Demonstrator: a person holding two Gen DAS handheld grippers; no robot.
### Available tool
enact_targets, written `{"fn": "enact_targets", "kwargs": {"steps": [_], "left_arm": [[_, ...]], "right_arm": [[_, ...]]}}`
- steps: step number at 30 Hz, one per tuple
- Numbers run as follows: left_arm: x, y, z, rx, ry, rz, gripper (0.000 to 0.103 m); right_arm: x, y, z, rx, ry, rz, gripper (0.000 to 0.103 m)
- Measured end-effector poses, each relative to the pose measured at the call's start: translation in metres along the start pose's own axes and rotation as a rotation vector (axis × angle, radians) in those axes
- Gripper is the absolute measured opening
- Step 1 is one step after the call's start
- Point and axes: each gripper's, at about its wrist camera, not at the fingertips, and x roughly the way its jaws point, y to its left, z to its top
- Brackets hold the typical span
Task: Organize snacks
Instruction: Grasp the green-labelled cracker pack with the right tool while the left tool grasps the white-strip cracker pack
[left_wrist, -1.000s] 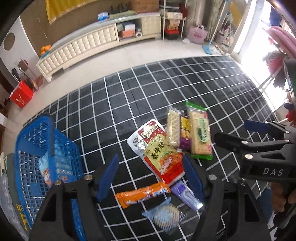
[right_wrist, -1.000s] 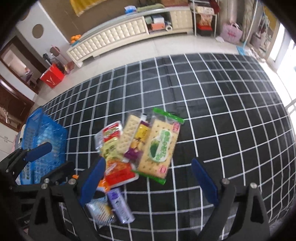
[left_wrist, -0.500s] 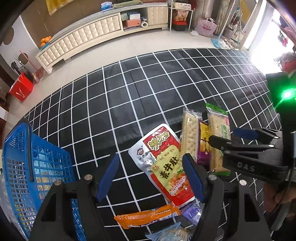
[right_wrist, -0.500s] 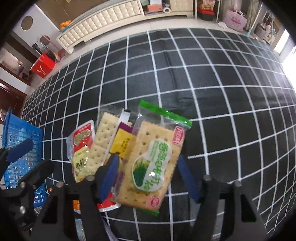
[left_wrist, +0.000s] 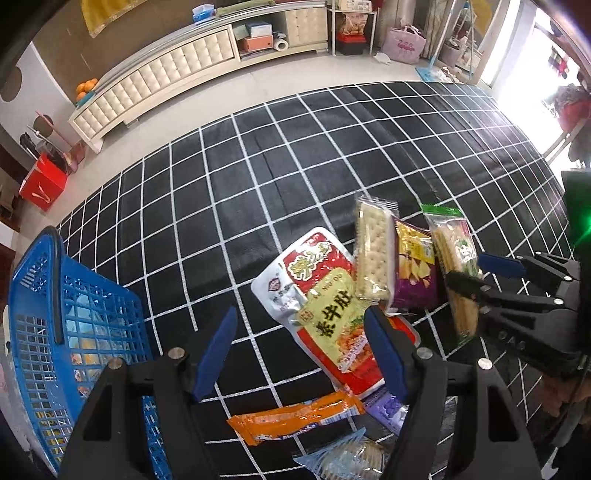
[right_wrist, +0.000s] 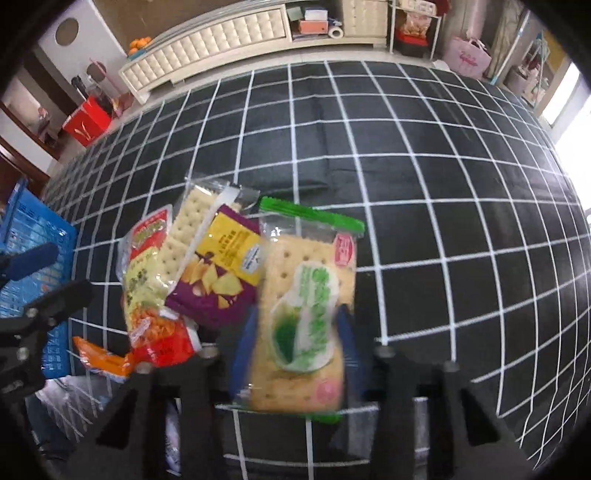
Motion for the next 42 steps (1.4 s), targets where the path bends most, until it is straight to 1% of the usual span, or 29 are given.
{"fn": "enact_targets", "kwargs": {"steps": [1,3,4,6,7,9,12,13,14,15,16,17,18,19,21,23,25,26,29,31,32,34,35,36,40,42], "left_arm": [[-0.001,-0.002,0.002,0.003,-0.004,0.003,0.069],[0.001,-0.005,0.006,0.006,-0.011,0.009,0.069],[0.002,-0.007,0.01,0.009,-0.013,0.008,0.069],[0.005,-0.011,0.016,0.015,-0.008,0.005,0.069],[0.009,-0.014,0.02,0.024,-0.003,0.006,0.069],[0.014,-0.019,0.027,0.04,0.005,0.011,0.069],[0.028,-0.026,0.036,0.055,0.034,0.022,0.069],[0.033,-0.028,0.038,0.058,0.044,0.029,0.069],[0.039,-0.03,0.041,0.06,0.053,0.04,0.069],[0.043,-0.031,0.042,0.063,0.057,0.044,0.069],[0.048,-0.032,0.044,0.069,0.06,0.045,0.069],[0.051,-0.034,0.045,0.073,0.065,0.043,0.069],[0.055,-0.035,0.046,0.077,0.071,0.038,0.069],[0.058,-0.035,0.047,0.08,0.079,0.033,0.069],[0.065,-0.035,0.048,0.081,0.09,0.028,0.069],[0.069,-0.034,0.051,0.069,0.084,0.01,0.069],[0.071,-0.033,0.053,0.065,0.085,-0.001,0.069],[0.072,-0.033,0.054,0.068,0.081,-0.002,0.069],[0.075,-0.035,0.058,0.1,0.07,-0.006,0.069],[0.077,-0.042,0.062,0.118,0.079,-0.035,0.069],[0.081,-0.046,0.063,0.125,0.092,-0.049,0.069],[0.087,-0.054,0.064,0.133,0.109,-0.069,0.069],[0.091,-0.057,0.066,0.132,0.118,-0.086,0.069],[0.093,-0.06,0.066,0.133,0.123,-0.088,0.069],[0.101,-0.081,0.065,0.188,0.119,-0.03,0.069],[0.101,-0.088,0.065,0.203,0.111,-0.024,0.069]], "right_arm": [[-0.004,-0.003,0.0,0.005,-0.008,0.0,0.027],[-0.01,-0.01,-0.002,0.001,-0.017,-0.026,0.023],[-0.009,-0.012,0.0,0.001,-0.011,-0.028,0.023],[-0.002,-0.026,0.0,0.037,0.03,-0.001,0.024],[-0.004,-0.03,0.002,0.051,0.012,0.024,0.024],[-0.007,-0.04,0.0,0.07,0.012,0.062,0.024],[-0.011,-0.05,-0.003,0.073,0.002,0.068,0.024],[-0.009,-0.05,0.002,0.074,0.001,0.069,0.026],[-0.01,-0.05,0.004,0.077,0.002,0.058,0.029],[-0.012,-0.052,0.006,0.069,-0.003,0.033,0.043],[-0.014,-0.052,0.006,0.05,-0.013,0.009,0.067],[-0.017,-0.053,0.006,0.035,-0.025,-0.014,0.078],[-0.018,-0.055,0.006,0.029,-0.038,-0.021,0.091],[-0.019,-0.056,0.006,0.03,-0.048,-0.021,0.093],[-0.017,-0.058,0.008,0.041,-0.043,-0.013,0.093],[-0.011,-0.059,0.009,0.043,-0.024,-0.009,0.093],[-0.005,-0.061,0.009,0.034,-0.012,-0.027,0.093],[-0.001,-0.06,0.009,0.029,-0.005,-0.037,0.093],[0.01,-0.058,0.009,0.03,0.011,-0.032,0.093],[0.01,-0.052,0.007,-0.008,-0.019,-0.078,0.084],[0.007,-0.051,0.0,-0.022,-0.026,-0.101,0.081],[0.005,-0.048,-0.004,-0.047,-0.044,-0.11,0.066],[0.005,-0.045,-0.006,-0.054,-0.051,-0.11,0.063],[0.004,-0.046,-0.008,-0.059,-0.054,-0.114,0.061],[-0.003,-0.055,-0.017,-0.041,-0.067,-0.092,0.059],[-0.003,-0.058,-0.018,-0.024,-0.075,-0.085,0.059]]}}
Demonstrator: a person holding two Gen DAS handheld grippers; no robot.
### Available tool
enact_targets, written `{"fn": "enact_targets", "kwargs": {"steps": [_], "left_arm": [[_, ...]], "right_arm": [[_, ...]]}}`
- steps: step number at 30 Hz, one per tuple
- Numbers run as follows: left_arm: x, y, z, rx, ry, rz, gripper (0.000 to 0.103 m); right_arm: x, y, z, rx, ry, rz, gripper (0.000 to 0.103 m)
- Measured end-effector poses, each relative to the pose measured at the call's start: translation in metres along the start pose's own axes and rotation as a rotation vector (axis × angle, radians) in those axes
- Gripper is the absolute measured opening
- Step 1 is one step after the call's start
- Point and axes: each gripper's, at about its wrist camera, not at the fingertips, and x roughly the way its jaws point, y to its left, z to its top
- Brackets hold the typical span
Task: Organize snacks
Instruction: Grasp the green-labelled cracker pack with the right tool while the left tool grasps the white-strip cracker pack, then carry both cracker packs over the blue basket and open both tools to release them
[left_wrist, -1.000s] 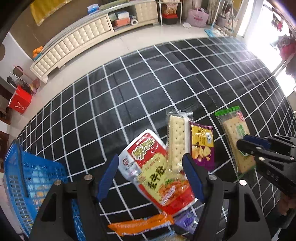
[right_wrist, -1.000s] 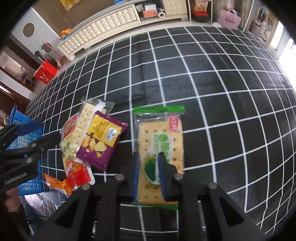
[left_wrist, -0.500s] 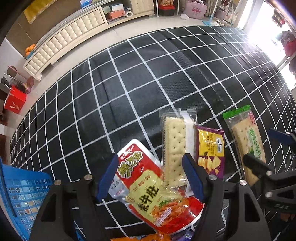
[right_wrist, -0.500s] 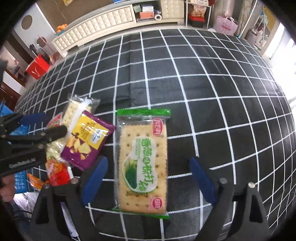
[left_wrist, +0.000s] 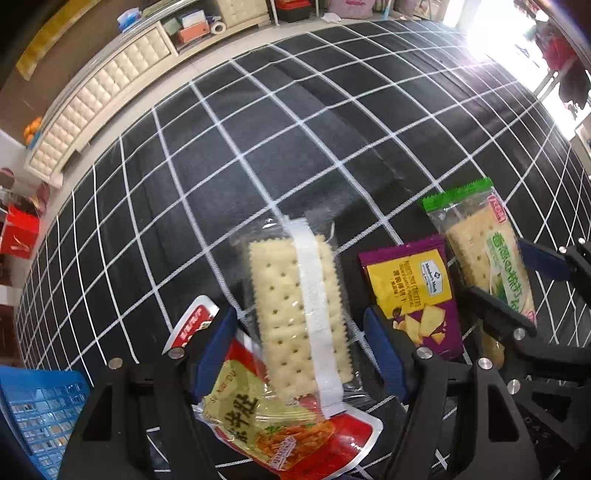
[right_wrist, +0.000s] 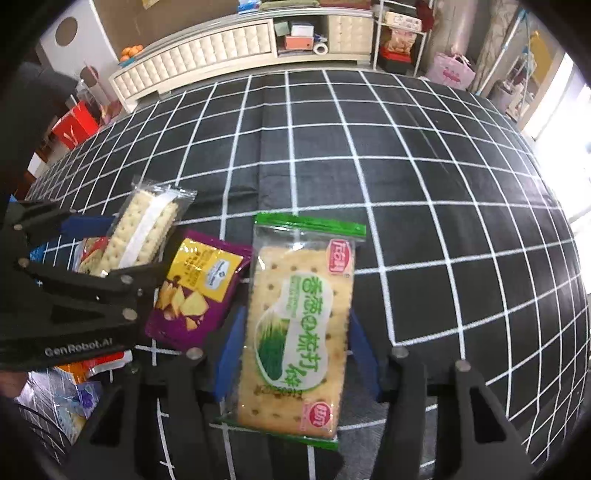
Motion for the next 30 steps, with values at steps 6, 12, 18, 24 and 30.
{"fn": "enact_targets", "kwargs": {"steps": [6,12,18,24,30], "left_arm": [[0.001,-0.003,0.0,-0.053,0.02,-0.025,0.042],[-0.015,-0.011,-0.016,-0.047,-0.019,-0.009,0.041],[-0.049,-0.011,-0.043,-0.047,-0.067,-0.031,0.041],[-0.116,0.012,-0.077,-0.059,-0.152,-0.049,0.041],[-0.173,0.038,-0.11,-0.09,-0.248,-0.063,0.041]], "right_arm": [[0.0,-0.01,0.0,0.064,0.008,0.062,0.059],[-0.017,-0.015,0.003,0.082,0.009,0.064,0.059],[-0.05,0.005,0.013,0.077,-0.025,0.053,0.059],[-0.095,0.043,0.018,0.031,-0.081,0.041,0.059],[-0.134,0.082,0.023,-0.016,-0.142,0.028,0.059]]}}
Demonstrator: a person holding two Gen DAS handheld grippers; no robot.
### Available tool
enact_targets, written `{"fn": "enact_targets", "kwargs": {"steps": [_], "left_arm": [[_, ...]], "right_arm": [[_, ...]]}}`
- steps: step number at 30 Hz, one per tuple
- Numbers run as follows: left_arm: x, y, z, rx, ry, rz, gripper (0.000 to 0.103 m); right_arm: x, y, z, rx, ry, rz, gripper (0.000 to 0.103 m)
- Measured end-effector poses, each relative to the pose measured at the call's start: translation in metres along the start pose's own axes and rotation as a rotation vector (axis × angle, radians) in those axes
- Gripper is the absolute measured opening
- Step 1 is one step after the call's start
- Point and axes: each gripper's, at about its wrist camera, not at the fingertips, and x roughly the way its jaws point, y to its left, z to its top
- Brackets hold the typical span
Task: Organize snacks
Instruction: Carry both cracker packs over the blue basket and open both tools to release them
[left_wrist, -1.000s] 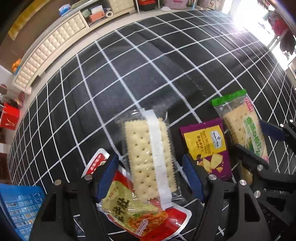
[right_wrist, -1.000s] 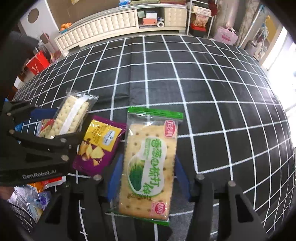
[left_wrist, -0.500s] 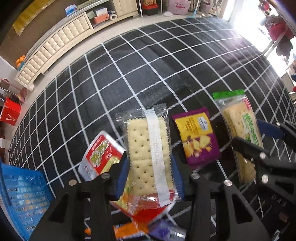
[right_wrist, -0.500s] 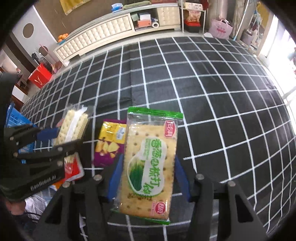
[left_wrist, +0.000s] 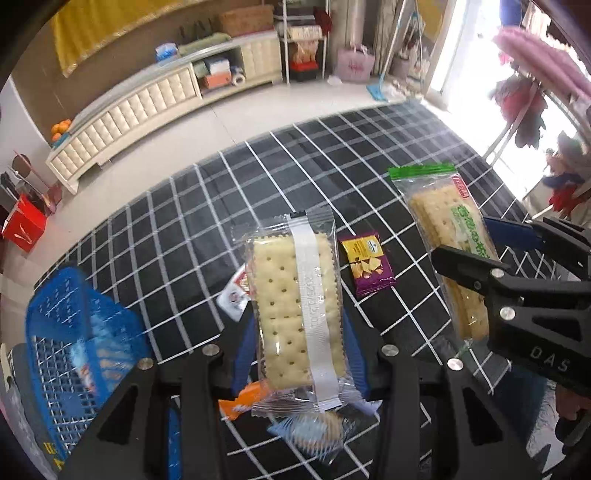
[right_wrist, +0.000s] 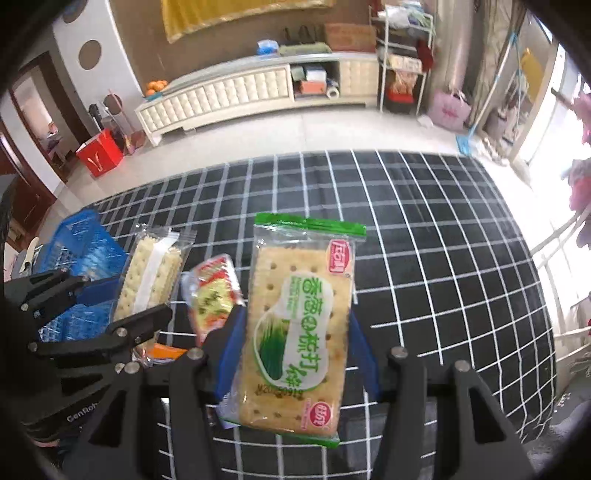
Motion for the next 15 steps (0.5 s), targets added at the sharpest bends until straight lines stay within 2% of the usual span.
{"fn": "enact_targets", "kwargs": {"steps": [8,13,15], "left_arm": [[-0.058,0.045,-0.033,-0.056,-0.083,0.003,0.041],[-0.084,0.073,-0.055,-0.09,-0.114,0.025,0.041],[-0.095,0.088,-0.064,-0.112,-0.123,0.036,0.041]], "right_arm": [[-0.032,0.053,0.01,-0.077,-0.069,0.012,0.059],[-0.032,0.089,0.013,-0.115,-0.073,0.041,0.059],[-0.031,0.103,0.016,-0.108,-0.067,0.079,0.059]]}}
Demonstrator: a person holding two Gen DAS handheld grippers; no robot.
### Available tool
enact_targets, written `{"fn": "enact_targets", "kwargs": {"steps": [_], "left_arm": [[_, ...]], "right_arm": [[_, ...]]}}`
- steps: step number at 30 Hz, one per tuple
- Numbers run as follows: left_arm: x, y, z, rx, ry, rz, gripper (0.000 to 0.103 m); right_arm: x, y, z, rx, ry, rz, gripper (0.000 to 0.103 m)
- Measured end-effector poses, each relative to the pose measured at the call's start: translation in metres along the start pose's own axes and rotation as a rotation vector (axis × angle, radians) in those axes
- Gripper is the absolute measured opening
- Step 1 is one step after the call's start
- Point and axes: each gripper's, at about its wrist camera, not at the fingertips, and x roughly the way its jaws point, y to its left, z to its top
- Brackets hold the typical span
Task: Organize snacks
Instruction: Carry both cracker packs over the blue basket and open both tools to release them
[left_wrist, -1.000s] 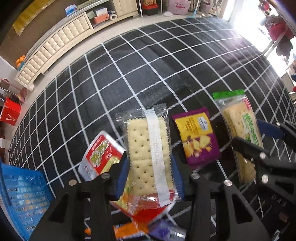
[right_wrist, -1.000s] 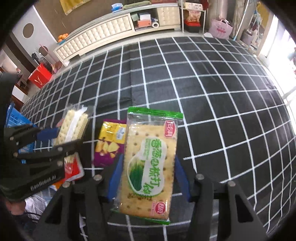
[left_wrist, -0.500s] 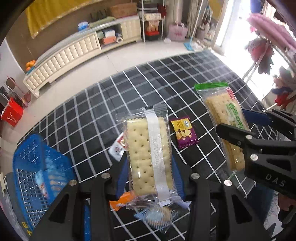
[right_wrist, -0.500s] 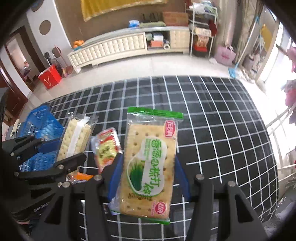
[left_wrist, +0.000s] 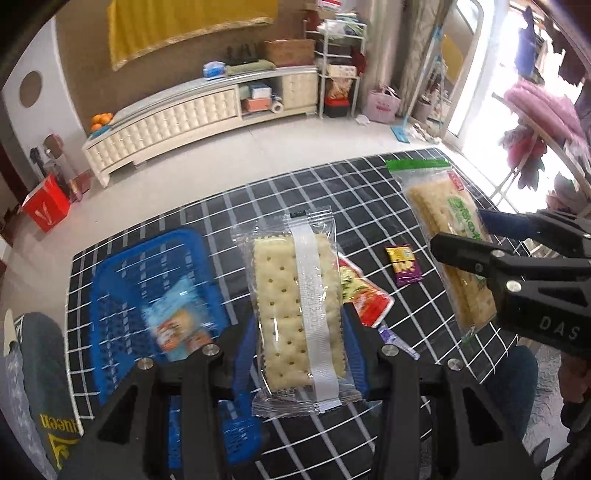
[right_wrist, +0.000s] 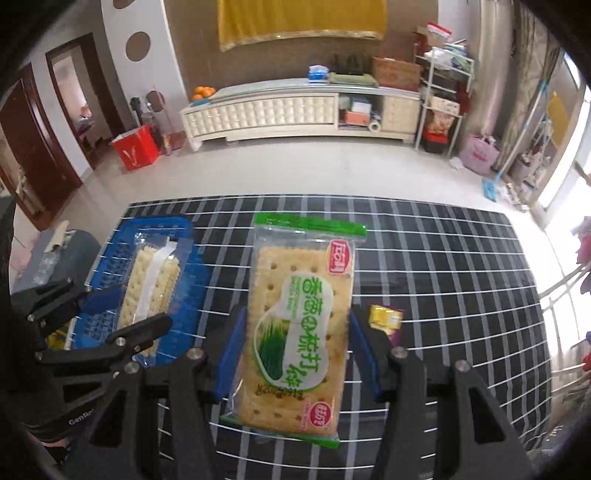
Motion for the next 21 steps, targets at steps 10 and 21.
{"fn": "enact_targets", "kwargs": {"steps": [10,21], "left_arm": [[-0.044,0.068,-0.026,-0.052,-0.017,0.087,0.041],[-0.038,0.113,-0.04,-0.099,0.018,0.106,0.041]], "right_arm": [[0.017,0.074,0.009,-0.077,0.009,0.075,0.059],[0.045,0.123,0.015,-0.133,0.049,0.095,0.059]]}}
